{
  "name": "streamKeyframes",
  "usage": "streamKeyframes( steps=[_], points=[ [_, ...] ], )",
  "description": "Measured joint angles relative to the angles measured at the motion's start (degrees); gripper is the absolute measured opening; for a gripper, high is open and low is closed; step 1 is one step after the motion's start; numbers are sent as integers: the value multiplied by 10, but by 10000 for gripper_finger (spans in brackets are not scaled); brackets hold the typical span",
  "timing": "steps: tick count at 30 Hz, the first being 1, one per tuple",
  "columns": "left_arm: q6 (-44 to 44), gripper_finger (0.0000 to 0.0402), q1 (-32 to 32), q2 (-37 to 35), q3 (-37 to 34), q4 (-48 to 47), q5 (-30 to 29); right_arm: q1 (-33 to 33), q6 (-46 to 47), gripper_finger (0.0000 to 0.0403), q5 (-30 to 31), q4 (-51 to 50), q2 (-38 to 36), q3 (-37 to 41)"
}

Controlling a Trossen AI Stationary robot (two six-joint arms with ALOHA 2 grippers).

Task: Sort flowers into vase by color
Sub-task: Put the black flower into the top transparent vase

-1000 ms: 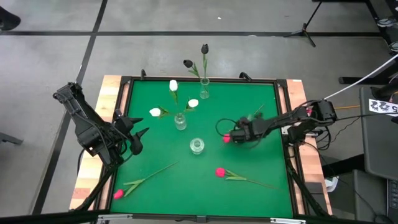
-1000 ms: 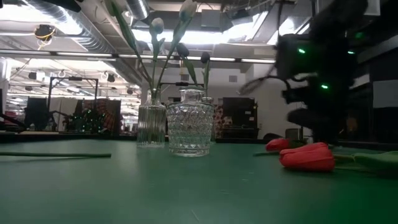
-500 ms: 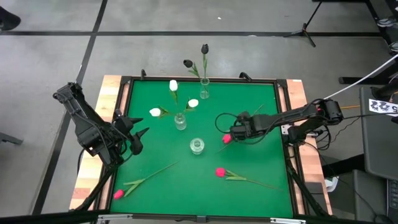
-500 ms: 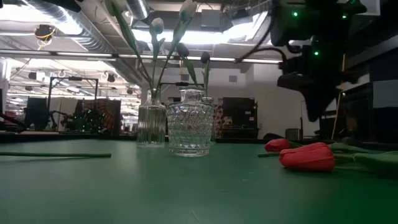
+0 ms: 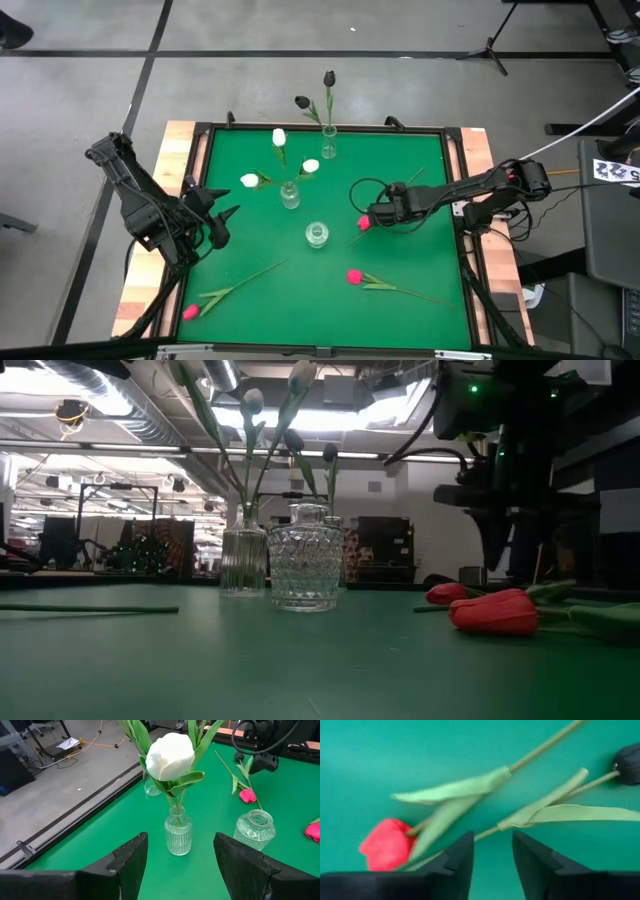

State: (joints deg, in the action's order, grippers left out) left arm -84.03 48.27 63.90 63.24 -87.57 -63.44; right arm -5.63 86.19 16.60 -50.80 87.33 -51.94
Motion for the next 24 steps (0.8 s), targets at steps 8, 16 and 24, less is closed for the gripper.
streamKeyframes(
  steps=[8,16,24],
  points=[
    [0,224,0,0,0,0,0,0,39,215,3,2,0,0],
    [6,224,0,0,0,0,0,0,108,225,-3,2,7,0],
    [10,224,0,0,0,0,0,0,121,225,-27,62,54,1]
  ],
)
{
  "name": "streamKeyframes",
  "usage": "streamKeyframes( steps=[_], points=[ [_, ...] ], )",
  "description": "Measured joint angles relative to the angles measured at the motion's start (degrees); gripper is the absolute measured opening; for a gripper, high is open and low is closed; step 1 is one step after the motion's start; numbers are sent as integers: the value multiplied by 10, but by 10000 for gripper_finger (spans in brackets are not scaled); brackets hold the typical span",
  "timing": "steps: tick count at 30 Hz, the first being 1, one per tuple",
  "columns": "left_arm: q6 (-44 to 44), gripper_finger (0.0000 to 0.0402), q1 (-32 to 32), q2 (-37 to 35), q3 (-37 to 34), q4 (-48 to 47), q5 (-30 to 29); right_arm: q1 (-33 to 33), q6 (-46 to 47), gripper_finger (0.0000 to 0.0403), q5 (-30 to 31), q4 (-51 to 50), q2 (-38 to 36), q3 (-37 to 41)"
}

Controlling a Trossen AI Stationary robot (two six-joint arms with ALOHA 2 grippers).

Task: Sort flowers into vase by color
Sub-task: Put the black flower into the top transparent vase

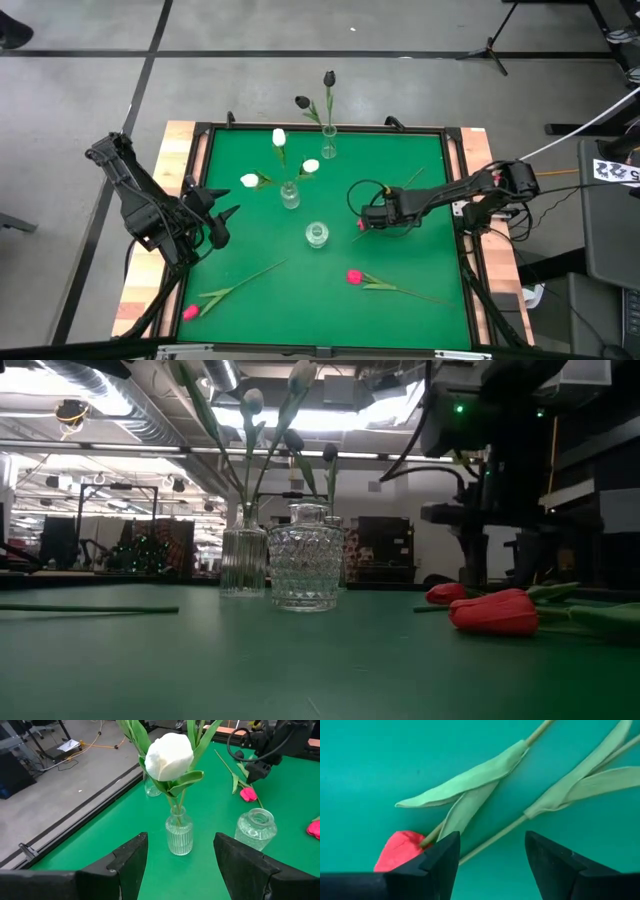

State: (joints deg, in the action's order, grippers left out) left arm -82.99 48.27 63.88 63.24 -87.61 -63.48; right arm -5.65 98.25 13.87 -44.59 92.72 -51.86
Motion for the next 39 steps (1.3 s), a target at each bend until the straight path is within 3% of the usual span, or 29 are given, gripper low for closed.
streamKeyframes(
  steps=[11,25,33,39],
  points=[
    [26,224,0,0,0,0,1,5,5,212,-7,-14,23,0],
    [25,224,0,0,0,0,4,8,-9,10,-19,2,45,-2],
    [24,224,0,0,0,0,4,6,-45,4,-6,-5,38,-10],
    [21,224,0,0,0,0,4,1,-50,3,56,-13,31,-39]
  ],
)
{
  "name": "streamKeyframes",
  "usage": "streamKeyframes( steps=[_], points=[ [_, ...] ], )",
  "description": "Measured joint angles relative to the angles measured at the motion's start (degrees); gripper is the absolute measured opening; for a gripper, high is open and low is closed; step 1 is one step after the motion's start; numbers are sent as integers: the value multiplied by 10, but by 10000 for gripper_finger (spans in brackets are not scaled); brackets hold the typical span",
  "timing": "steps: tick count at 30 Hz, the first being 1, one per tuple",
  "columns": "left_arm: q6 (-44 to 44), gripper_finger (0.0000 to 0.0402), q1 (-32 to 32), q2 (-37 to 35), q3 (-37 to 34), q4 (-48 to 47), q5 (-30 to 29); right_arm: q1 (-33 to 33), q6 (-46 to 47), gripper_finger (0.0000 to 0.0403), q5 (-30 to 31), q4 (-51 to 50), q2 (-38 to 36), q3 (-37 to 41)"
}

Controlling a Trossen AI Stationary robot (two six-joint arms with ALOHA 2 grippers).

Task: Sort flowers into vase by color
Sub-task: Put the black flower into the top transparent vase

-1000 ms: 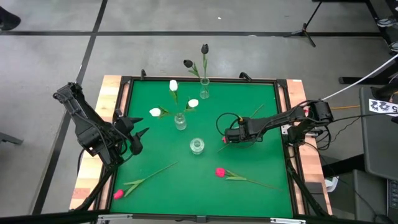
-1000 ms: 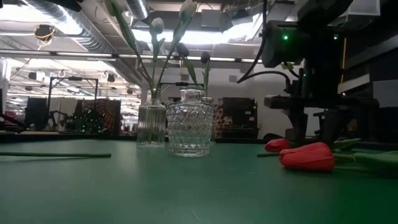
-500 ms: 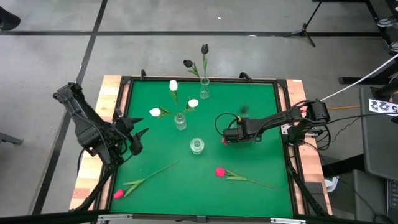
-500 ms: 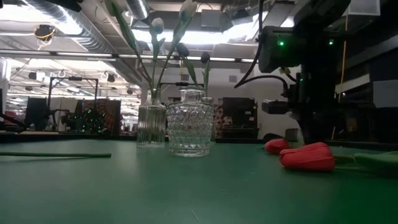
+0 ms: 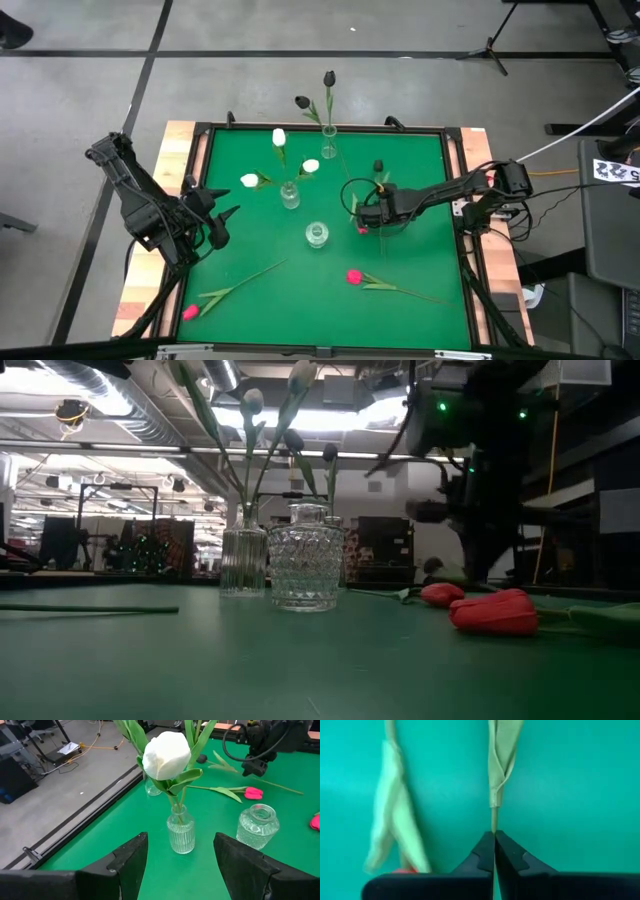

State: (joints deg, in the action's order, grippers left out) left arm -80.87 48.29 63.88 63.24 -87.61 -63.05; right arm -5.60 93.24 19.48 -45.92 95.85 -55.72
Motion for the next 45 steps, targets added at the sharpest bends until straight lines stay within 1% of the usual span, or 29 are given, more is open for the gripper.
streamKeyframes(
  steps=[5,10,11,14,18,21,23,25,26,28,30,32,34,35,37,40,43,45],
  points=[
    [-1,224,0,0,0,1,0,-1,23,2,63,-40,0,-32],
    [-1,224,0,0,0,2,0,-1,20,1,155,-68,0,-73],
    [-1,224,0,0,0,2,0,-1,5,1,186,-69,0,-82],
    [-1,224,0,0,0,2,0,-1,-81,1,295,-67,0,-110],
    [-1,224,0,0,0,2,0,7,-179,0,395,-63,0,-148],
    [-4,224,0,0,0,2,0,23,-224,0,439,-61,-1,-168],
    [-11,224,0,0,0,2,-1,39,-253,0,444,-49,-1,-176],
    [-15,224,0,0,0,2,-3,58,-301,0,436,-1,-1,-177],
    [-16,224,0,0,0,2,-3,67,-336,0,422,32,-3,-177],
    [-16,224,0,0,0,2,-4,86,-437,0,387,122,-6,-177],
    [-16,224,0,0,0,2,-4,108,-583,0,327,238,-7,-177],
    [-16,224,0,0,0,1,-4,132,-738,0,244,364,-7,-177],
    [-16,224,0,0,0,0,-4,156,-856,0,165,477,-7,-177],
    [-16,224,0,0,0,0,-4,167,-902,0,129,522,-7,-178],
    [-16,224,0,0,0,0,-4,190,-956,0,76,581,-11,-178],
    [-16,224,0,0,0,0,-4,220,-1004,0,29,659,-15,-178],
    [-16,224,0,0,0,0,-5,250,-1024,0,-29,723,-11,-178],
    [-16,224,0,0,0,0,-7,265,-1027,0,-55,756,-5,-178]
  ],
)
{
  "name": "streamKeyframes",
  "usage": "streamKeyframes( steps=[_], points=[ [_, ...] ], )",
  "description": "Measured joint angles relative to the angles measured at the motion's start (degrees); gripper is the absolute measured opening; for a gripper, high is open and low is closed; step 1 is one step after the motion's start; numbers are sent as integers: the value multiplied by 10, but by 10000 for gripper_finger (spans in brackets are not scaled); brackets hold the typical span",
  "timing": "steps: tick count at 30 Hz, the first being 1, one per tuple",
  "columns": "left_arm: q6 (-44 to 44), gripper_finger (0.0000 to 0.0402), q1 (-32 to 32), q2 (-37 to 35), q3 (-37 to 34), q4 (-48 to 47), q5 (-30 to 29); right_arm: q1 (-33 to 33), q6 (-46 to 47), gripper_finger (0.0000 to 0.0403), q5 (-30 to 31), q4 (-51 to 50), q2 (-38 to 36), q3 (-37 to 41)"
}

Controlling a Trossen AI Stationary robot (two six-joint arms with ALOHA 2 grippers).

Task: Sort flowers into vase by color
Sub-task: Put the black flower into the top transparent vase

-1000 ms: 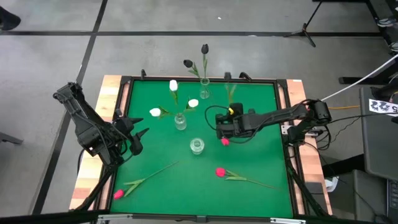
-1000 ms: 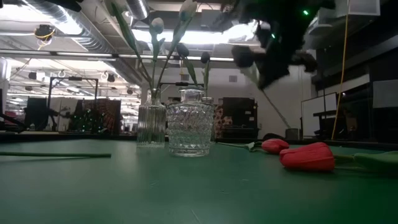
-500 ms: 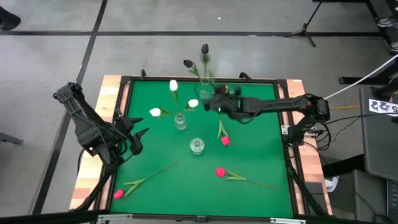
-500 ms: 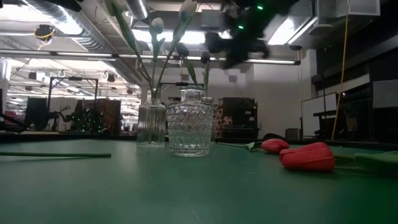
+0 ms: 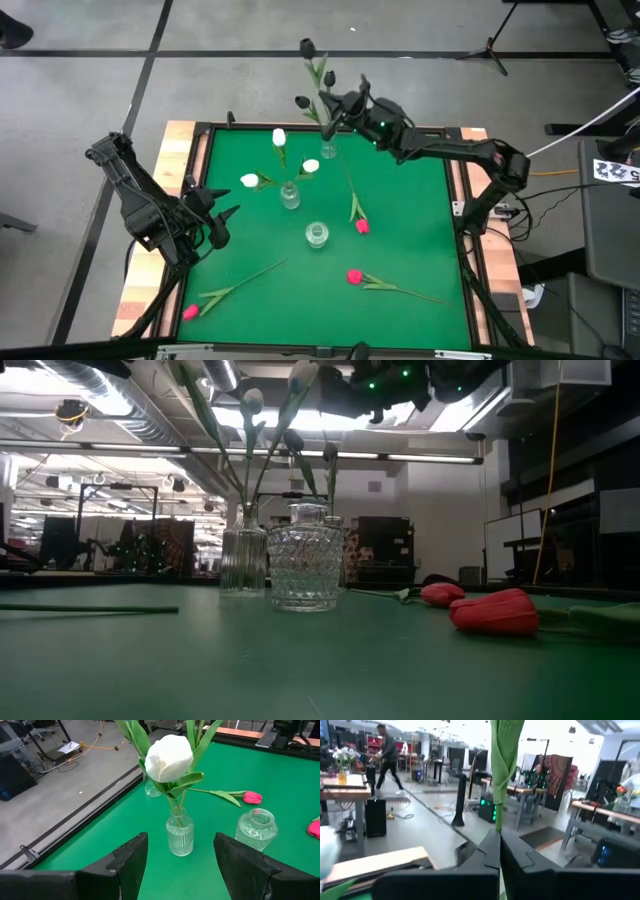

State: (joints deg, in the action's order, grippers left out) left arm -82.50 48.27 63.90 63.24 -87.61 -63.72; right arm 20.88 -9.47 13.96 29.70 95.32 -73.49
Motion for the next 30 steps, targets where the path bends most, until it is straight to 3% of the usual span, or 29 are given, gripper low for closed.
streamKeyframes(
  steps=[5,10,18,30],
  points=[
    [0,224,0,0,0,-2,0,24,-18,0,-26,42,2,1],
    [0,224,0,0,0,-3,0,44,-26,0,-91,76,2,1],
    [0,224,-14,0,0,-4,0,64,-28,0,-133,6,6,18],
    [21,224,-77,0,0,-4,0,72,50,0,-106,348,7,225]
  ],
)
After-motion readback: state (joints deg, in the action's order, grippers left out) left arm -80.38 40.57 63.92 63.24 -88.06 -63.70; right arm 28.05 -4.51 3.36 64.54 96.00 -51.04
